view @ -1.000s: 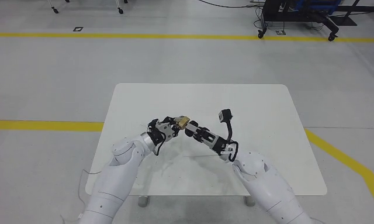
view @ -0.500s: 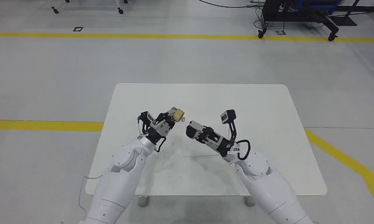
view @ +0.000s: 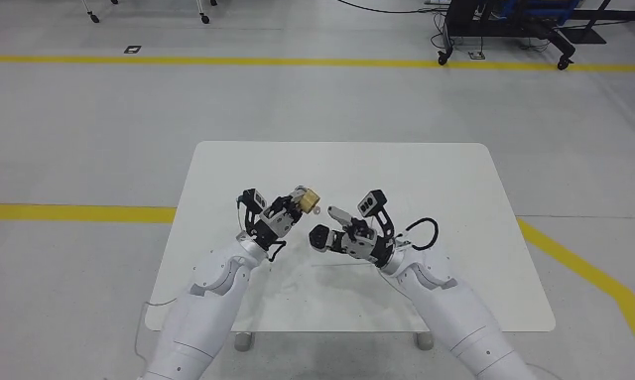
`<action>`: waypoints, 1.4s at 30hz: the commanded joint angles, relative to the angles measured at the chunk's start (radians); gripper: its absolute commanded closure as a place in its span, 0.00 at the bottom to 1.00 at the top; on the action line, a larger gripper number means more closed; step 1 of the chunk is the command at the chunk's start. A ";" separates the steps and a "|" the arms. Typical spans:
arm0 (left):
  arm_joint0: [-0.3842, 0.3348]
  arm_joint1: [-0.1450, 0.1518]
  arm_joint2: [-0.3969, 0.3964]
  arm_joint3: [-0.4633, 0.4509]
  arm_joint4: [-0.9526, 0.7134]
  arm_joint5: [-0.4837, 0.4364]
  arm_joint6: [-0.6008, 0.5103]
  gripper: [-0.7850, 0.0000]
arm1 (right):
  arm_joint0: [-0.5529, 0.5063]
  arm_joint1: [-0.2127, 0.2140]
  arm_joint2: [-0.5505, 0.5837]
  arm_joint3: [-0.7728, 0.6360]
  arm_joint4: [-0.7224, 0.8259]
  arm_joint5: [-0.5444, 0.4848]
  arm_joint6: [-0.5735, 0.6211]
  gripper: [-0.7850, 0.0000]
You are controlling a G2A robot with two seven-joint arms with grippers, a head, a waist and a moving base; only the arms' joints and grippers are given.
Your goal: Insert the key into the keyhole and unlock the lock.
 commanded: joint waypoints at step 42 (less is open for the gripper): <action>-0.003 0.013 0.011 0.000 0.026 -0.023 -0.065 1.00 | 0.055 -0.004 0.008 0.083 0.002 0.082 0.049 1.00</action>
